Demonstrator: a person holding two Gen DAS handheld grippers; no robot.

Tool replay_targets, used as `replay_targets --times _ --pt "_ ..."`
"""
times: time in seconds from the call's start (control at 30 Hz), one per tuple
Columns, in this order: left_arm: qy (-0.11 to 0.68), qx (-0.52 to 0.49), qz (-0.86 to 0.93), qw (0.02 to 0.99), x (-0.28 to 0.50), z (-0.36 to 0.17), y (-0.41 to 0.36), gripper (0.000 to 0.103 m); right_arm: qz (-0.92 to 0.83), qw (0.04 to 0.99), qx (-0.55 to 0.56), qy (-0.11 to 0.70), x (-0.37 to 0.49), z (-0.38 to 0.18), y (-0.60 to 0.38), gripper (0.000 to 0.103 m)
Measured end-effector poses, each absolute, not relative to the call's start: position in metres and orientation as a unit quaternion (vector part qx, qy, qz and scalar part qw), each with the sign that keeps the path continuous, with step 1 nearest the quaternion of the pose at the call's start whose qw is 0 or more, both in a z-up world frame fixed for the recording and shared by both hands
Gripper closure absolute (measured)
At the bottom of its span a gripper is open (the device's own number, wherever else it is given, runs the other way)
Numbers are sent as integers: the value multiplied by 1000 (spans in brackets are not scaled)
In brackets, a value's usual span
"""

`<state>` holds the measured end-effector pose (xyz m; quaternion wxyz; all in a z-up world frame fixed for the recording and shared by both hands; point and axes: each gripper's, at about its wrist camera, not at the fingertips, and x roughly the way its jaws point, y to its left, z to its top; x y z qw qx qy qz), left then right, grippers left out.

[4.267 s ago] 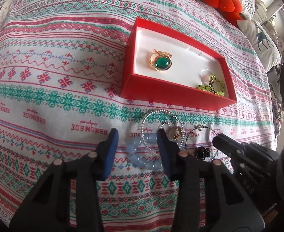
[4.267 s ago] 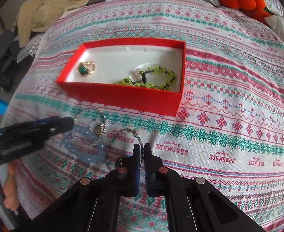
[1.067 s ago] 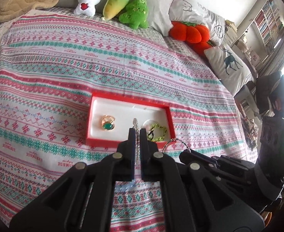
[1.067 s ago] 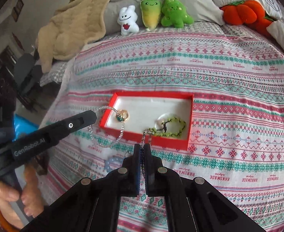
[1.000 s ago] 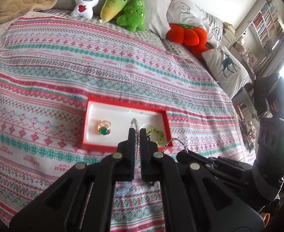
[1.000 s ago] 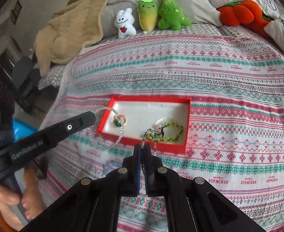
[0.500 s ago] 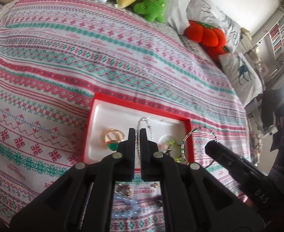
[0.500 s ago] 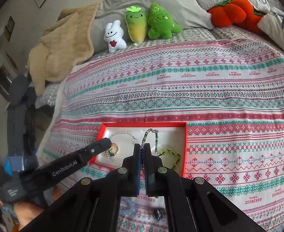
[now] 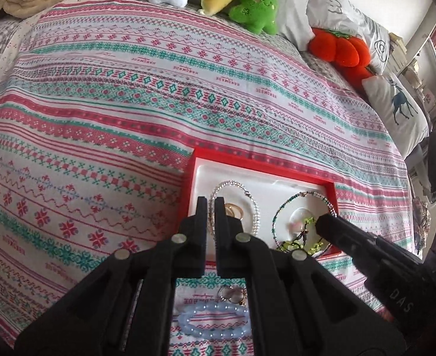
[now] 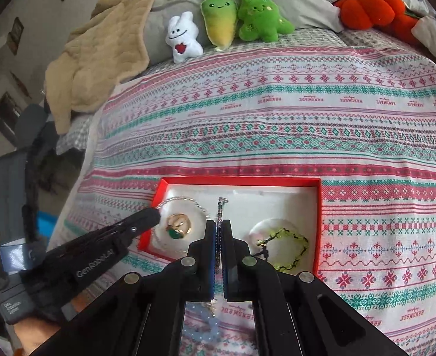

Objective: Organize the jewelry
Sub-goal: 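Lower both bracelets into the box and open both grippers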

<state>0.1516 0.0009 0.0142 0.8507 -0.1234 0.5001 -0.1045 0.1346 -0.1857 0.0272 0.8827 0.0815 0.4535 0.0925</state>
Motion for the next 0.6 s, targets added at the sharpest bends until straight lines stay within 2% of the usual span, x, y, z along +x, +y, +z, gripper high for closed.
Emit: replay_targets --times 0.37,0.4,0.47,0.53,0.6 --pt "498 -111 -109 853 151 15 -6 98 57 882 79 462 139 22 -210 97" --pt "498 -111 -109 853 150 16 -6 97 55 882 79 462 139 22 -210 92" --pt "500 -110 -109 852 149 18 -5 92 50 881 79 465 138 24 -212 88" --pt "498 -110 -109 854 146 21 -4 76 47 880 75 467 136 26 -214 88" --pt "494 -110 -108 856 143 26 -2 66 44 880 70 468 133 28 -216 88"
